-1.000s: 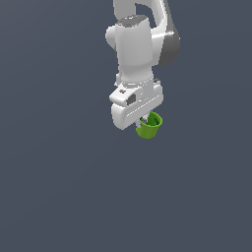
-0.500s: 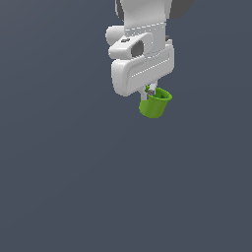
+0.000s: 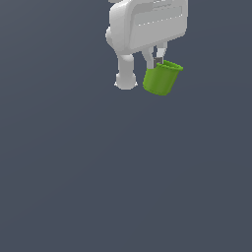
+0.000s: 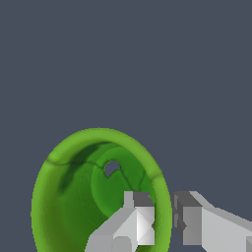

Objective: Pick up the object and move it to a goal position.

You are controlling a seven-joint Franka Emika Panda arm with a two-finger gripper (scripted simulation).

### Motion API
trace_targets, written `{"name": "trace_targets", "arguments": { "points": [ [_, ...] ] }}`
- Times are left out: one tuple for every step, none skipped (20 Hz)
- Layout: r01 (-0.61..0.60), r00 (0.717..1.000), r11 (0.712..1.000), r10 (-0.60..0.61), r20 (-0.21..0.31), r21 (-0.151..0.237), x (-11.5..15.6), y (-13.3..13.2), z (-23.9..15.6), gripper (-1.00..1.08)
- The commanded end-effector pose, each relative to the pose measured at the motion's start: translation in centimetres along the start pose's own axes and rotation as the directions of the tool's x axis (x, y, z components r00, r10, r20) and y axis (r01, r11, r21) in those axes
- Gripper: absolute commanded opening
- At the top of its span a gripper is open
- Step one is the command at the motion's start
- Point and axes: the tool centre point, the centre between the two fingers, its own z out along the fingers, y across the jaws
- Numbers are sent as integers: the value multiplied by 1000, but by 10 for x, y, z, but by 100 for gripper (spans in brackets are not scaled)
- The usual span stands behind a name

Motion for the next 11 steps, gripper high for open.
{"name": "trace_targets", "arguments": {
  "points": [
    [0, 1000, 1000, 0, -1, -1, 4, -1, -15, -100],
    [-1, 1000, 1000, 1, -1, -1, 5, -1, -20, -100],
    [-1, 1000, 1000, 1, -1, -1, 7, -1, -23, -100],
    [-1, 1000, 1000, 1, -1, -1, 8, -1, -27, -100],
    [-1, 1000, 1000, 1, -1, -1, 9, -1, -30, -100],
    [-1, 1000, 1000, 1, -1, -1, 10, -1, -32, -100],
    [-1, 1000, 1000, 1, -1, 0, 10, -1, -34, -100],
    [-1, 1000, 1000, 1, -1, 0, 10, -1, -35, -100],
    [-1, 1000, 1000, 1, -1, 0, 11, -1, -36, -100],
    [-1, 1000, 1000, 1, -1, 0, 11, -1, -37, -100],
    [-1, 1000, 1000, 1, -1, 0, 11, -1, -37, -100]
  ]
}}
